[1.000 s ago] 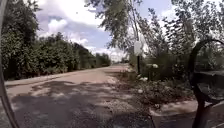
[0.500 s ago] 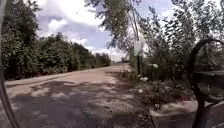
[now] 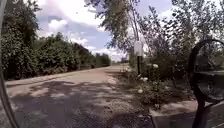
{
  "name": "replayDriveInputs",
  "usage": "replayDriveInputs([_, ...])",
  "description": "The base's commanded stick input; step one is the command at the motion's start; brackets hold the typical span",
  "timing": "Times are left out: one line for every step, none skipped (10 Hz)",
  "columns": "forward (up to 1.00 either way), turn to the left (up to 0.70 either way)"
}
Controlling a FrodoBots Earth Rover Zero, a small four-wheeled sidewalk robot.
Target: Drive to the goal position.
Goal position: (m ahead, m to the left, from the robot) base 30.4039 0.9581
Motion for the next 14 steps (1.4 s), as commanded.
replayDriveInputs([0.05,0.00])
replayDriveInputs([0.05,0.00])
replayDriveInputs([0.02,0.00])
replayDriveInputs([0.00,0.00])
replayDriveInputs([0.00,0.00])
replayDriveInputs([0.00,0.00])
replayDriveInputs([0.00,0.00])
replayDriveInputs([0.00,0.00])
replayDriveInputs([0.00,0.00])
replayDriveInputs([0.00,0.00])
replayDriveInputs([0.00,0.00])
replayDriveInputs([0.02,0.00])
replayDriveInputs([0.04,0.00])
replayDriveInputs([0.05,0.00])
